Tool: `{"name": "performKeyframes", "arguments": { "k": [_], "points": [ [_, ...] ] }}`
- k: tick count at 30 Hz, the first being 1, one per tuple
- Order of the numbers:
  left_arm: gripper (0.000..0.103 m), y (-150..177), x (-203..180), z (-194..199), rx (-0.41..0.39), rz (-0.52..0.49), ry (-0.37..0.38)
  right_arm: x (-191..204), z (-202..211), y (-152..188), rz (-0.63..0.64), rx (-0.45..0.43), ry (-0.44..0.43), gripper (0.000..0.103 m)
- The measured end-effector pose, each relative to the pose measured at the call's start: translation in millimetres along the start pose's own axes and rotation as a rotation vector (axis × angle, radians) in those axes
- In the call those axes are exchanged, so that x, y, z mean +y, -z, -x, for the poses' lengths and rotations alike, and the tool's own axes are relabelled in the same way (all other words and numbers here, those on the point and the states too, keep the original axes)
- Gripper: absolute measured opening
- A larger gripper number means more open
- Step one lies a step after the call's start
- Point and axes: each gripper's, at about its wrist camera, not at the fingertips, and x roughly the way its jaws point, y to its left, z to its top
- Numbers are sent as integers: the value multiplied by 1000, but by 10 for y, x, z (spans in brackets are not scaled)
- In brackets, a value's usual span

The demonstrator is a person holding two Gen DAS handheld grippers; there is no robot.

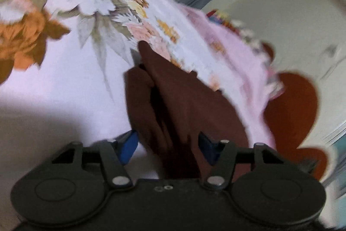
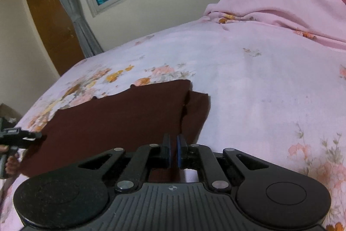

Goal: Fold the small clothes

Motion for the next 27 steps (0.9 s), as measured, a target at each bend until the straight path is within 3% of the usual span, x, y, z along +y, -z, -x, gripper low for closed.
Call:
{"name": "performKeyframes", "arguments": {
  "k": [4,8,9,10,11,16,21,24,27],
  "points": [
    [51,-23,216,-39,-37,63,98,-139,99,93,-78,-23,-14,6],
    [52,-86,137,-198,-41,42,102,-275,171,171,-143,-34,15,6],
    [44,-83,110,-196,-52,38,95,-308,182,188,-160,-34,15,6],
    [25,-67,95,-201,-71,34,63,-348,199,214,-185,-37,15,6],
    [13,-31,90,-192,-70,31,16,-391,222,241,-210,-44,20,6],
    [11,-26,-124,-62,-119,4,-9,-617,431,286,-292,-80,28,6],
    [11,-313,-1003,-206,-87,-58,-34,-860,697,292,-310,-122,37,6],
    [11,-444,-1776,-677,-20,-137,-70,-1018,809,310,-333,-147,39,6],
    [11,-354,-2487,-1316,47,-242,-101,-1193,962,340,-353,-169,47,6]
  ]
}}
